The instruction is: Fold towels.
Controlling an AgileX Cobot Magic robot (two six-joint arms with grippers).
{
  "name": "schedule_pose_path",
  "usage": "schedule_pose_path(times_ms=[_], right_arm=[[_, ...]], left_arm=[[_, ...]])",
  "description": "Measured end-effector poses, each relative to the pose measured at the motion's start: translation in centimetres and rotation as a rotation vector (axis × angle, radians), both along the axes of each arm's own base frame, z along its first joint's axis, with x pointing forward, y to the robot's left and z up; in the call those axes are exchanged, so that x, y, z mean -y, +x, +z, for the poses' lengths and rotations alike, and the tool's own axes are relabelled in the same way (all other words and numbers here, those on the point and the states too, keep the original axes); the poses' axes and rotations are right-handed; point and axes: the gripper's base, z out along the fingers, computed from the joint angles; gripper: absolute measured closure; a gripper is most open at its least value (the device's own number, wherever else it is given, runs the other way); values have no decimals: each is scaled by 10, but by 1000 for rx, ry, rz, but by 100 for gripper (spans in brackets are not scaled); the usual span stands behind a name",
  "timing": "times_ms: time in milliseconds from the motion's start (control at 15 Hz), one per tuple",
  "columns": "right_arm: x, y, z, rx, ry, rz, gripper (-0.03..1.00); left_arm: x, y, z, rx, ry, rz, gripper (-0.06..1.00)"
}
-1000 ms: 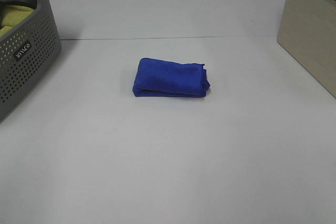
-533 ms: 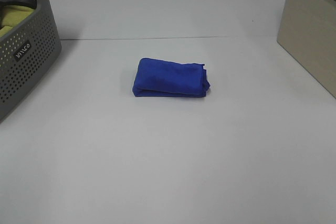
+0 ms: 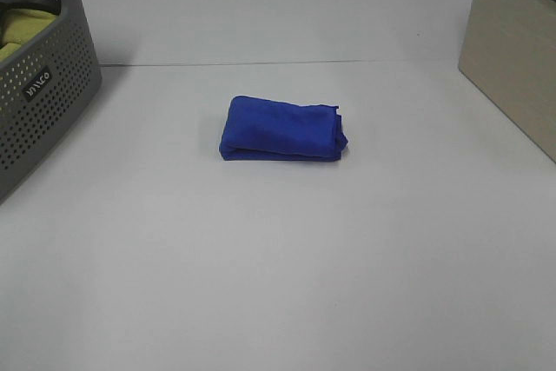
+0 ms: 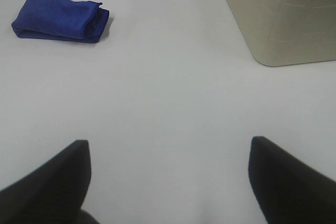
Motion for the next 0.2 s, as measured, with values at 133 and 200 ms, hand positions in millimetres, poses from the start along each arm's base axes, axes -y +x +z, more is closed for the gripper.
schedule_pose_path(times_ms=[133,200], right_arm=[[0,0,0,0,0,0,19],[0,0,0,0,0,0,19]], left_arm=[[0,0,0,0,0,0,41],[0,0,0,0,0,0,41]])
